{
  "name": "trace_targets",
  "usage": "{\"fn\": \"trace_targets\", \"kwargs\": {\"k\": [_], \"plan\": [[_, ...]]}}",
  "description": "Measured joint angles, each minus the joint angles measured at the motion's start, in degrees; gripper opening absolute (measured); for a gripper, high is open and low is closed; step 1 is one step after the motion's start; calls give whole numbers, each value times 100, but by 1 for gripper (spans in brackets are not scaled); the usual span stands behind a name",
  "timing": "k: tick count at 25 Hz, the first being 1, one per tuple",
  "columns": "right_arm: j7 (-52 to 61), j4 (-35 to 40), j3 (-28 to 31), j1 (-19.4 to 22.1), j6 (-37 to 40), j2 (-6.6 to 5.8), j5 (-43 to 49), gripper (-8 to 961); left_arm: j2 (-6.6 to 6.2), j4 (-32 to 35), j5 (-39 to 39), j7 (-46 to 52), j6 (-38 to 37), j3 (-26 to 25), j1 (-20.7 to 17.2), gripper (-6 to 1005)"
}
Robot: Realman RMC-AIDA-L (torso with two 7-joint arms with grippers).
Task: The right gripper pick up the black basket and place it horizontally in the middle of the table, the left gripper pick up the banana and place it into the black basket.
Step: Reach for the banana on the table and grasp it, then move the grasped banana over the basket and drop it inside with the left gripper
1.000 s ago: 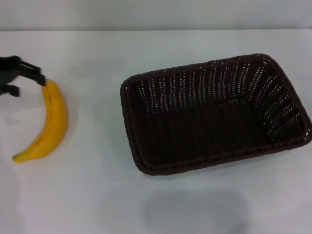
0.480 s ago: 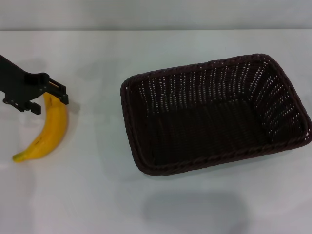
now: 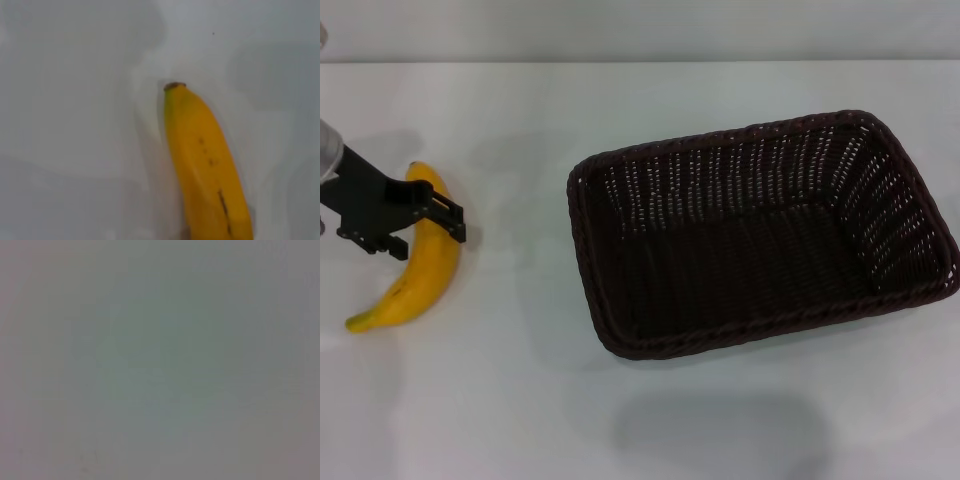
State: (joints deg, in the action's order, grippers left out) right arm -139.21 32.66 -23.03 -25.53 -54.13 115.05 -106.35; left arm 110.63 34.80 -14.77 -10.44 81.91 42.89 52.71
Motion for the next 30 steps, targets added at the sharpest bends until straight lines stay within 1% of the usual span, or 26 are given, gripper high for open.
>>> {"fn": "trace_targets", "kwargs": {"k": [7, 11, 12, 17, 22, 23, 26, 28, 30], "plan": [[0, -5, -58, 1, 0, 4, 12, 813, 67, -114, 9, -105, -167, 0, -33, 678], [15, -6, -61, 3, 0, 6, 34, 812, 80, -150, 9, -148, -221, 4, -58, 668], [15, -6, -61, 6, 0, 7, 35, 812, 90, -155, 19, -183, -242, 86, -67, 666], [26, -6, -61, 22, 58, 9, 39, 812, 94, -156, 25, -218, -314, 290, -64, 654], [2, -6, -62, 48, 73, 9, 31, 812, 94, -88, -87, -412, -379, 283, -66, 642], [4, -4, -62, 58, 74, 9, 28, 812, 90, -43, -152, -445, -393, 273, -68, 618], [27, 21, -47, 84, 76, 9, 11, 812, 29, 114, -528, -650, -418, 259, -87, 547], [35, 23, -25, 87, 72, 9, 4, 812, -85, 314, -968, -905, -309, 252, -80, 499], [53, 25, -12, 87, 68, 9, 3, 812, -201, 534, -1390, -1161, -84, 252, -8, 504]]}}
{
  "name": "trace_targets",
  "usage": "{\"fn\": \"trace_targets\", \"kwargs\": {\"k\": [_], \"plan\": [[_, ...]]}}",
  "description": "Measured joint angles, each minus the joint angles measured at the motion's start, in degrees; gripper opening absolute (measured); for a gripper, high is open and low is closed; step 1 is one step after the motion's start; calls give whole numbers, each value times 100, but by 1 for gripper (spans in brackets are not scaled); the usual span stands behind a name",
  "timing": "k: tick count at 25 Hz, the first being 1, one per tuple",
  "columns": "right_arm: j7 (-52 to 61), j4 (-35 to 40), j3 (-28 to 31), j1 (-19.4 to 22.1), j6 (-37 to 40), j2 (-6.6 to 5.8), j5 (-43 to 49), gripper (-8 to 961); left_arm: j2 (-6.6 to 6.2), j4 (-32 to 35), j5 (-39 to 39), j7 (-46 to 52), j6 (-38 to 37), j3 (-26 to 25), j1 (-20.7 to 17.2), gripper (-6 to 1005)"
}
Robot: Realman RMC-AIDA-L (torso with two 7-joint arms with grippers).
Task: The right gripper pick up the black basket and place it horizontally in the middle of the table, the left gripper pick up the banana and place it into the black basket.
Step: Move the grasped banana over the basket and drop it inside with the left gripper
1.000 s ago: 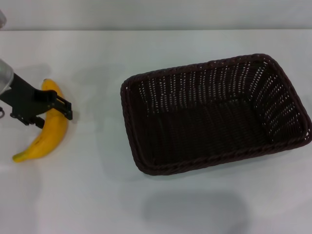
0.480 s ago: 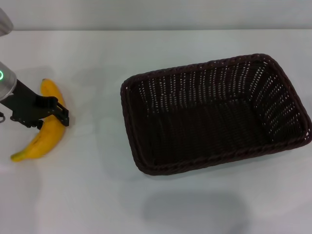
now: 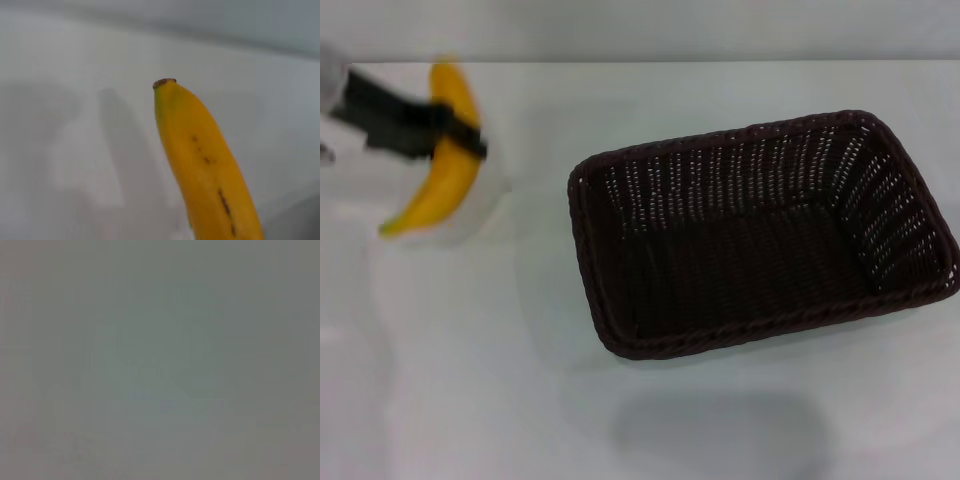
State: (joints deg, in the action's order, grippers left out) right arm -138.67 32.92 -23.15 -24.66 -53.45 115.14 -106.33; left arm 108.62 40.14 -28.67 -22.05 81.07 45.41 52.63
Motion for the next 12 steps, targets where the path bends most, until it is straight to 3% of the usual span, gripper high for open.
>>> {"fn": "trace_targets", "kwargs": {"k": [4, 7, 9, 12], "plan": [[20, 22, 10, 0, -29, 0, -12, 811, -214, 436, -747, -511, 767, 16, 408, 515], [46, 26, -5, -1, -56, 5, -17, 811, -288, 592, -1050, -741, 1202, 21, 788, 524], [114, 36, -35, -2, -74, 6, -18, 811, -289, 614, -1190, -852, 1356, 31, 1029, 529], [240, 53, -57, -3, -204, -4, 10, 811, -171, 592, -1299, -996, 1509, 133, 1444, 537]]}}
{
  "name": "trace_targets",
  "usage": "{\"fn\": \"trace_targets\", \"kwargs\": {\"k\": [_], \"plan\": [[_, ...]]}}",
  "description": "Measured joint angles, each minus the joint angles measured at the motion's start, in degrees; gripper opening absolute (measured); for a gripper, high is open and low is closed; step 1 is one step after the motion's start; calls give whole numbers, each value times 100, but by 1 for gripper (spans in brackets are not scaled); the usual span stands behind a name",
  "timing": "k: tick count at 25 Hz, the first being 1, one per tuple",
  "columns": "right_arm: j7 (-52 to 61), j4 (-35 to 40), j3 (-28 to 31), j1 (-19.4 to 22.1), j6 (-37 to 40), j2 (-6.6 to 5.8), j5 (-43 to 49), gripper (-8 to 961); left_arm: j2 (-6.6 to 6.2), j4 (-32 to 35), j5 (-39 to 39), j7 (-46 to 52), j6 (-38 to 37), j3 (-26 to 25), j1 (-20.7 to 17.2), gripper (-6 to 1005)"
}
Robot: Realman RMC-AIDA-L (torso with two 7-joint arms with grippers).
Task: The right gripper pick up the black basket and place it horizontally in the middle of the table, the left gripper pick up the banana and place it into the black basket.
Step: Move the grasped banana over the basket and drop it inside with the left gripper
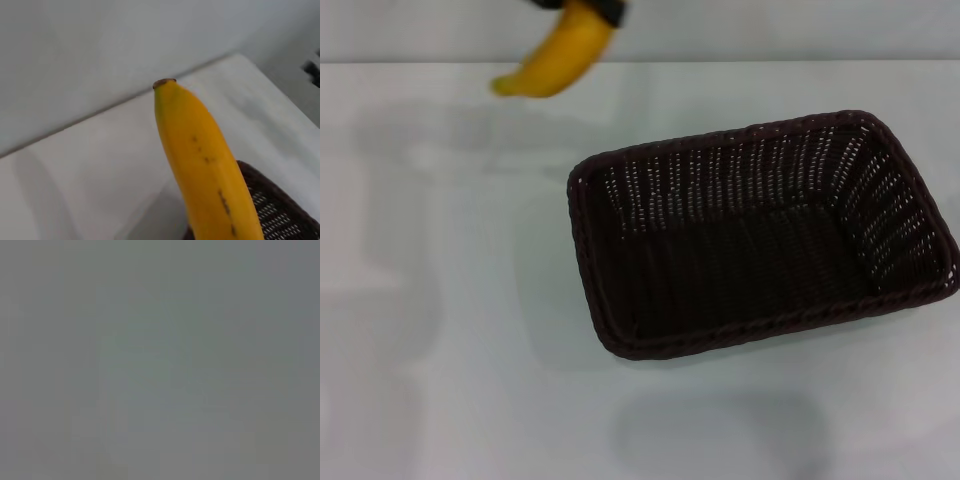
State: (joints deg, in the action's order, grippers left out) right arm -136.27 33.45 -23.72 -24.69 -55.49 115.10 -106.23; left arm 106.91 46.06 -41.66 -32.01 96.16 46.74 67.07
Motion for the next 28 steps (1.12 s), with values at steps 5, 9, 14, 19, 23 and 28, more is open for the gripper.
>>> {"fn": "trace_targets", "kwargs": {"k": [5, 9, 14, 19, 23, 28], "plan": [[13, 1, -35, -1, -147, 5, 21, 811, 432, -51, -3, -118, -63, 576, 419, 551], [-1, -41, -80, 28, -181, 5, 27, 811, 756, -271, 14, -162, -289, 875, 706, 562], [88, -7, -145, 111, -191, -6, 45, 810, 1082, -557, 21, -253, -489, 1114, 918, 575], [163, 163, -283, 252, -198, -8, 59, 810, 1185, -620, 24, -176, -695, 1512, 913, 589], [431, 378, -508, 386, -174, -19, 99, 810, 1195, -604, -13, -165, -753, 1577, 808, 600], [492, 544, -581, 525, -303, -13, 102, 810, 1199, -570, -25, -329, -941, 1580, 574, 654]]}}
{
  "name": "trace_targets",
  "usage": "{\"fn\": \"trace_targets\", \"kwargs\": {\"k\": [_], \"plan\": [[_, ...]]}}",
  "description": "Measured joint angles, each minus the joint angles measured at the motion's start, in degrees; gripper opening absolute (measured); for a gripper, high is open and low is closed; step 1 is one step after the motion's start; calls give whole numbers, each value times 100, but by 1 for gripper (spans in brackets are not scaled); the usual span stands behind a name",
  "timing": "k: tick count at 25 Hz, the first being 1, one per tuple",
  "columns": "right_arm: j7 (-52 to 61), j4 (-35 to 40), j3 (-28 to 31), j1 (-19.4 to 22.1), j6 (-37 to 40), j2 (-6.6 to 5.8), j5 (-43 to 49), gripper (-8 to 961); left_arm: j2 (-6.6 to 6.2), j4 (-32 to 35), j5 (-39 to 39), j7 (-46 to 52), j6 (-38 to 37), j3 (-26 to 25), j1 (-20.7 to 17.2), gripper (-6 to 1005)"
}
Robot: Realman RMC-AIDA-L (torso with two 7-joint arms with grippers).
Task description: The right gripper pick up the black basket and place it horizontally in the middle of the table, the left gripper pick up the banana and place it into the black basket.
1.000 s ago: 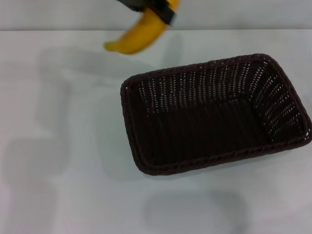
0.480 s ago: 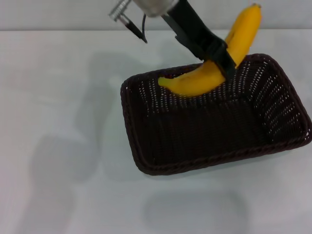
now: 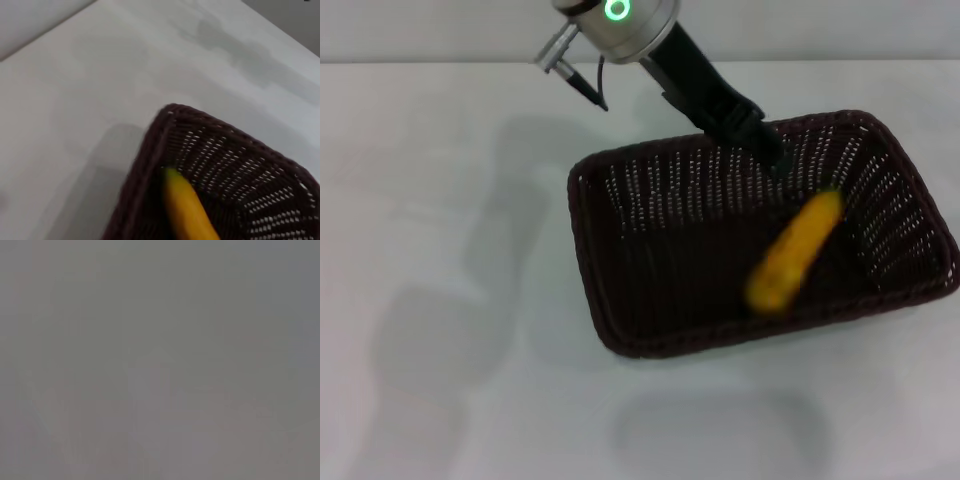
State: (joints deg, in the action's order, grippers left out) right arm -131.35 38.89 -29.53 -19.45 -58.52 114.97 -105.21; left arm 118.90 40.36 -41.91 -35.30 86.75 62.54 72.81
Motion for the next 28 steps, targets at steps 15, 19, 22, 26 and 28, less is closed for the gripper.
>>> {"fn": "trace_targets", "kwargs": {"k": [15, 19, 22, 26, 28], "plan": [[2297, 620, 9, 619, -641, -135, 272, 809, 5, 3464, -2187, -2544, -740, -183, -3426, 888], [3709, 974, 26, 777, -751, -348, 760, 809, 12, 3903, -3418, -3885, -1454, -247, -4930, 888], [4609, 977, 24, 800, -1015, -594, 960, 809, 22, 3767, -4399, -4925, -1805, -257, -5743, 888], [5526, 800, -3, 780, -1322, -850, 1010, 809, 21, 2877, -6216, -6699, -1859, -371, -6598, 888], [5990, 658, -4, 743, -1427, -975, 1138, 809, 13, 2268, -6759, -7388, -1601, -560, -6754, 888]]}}
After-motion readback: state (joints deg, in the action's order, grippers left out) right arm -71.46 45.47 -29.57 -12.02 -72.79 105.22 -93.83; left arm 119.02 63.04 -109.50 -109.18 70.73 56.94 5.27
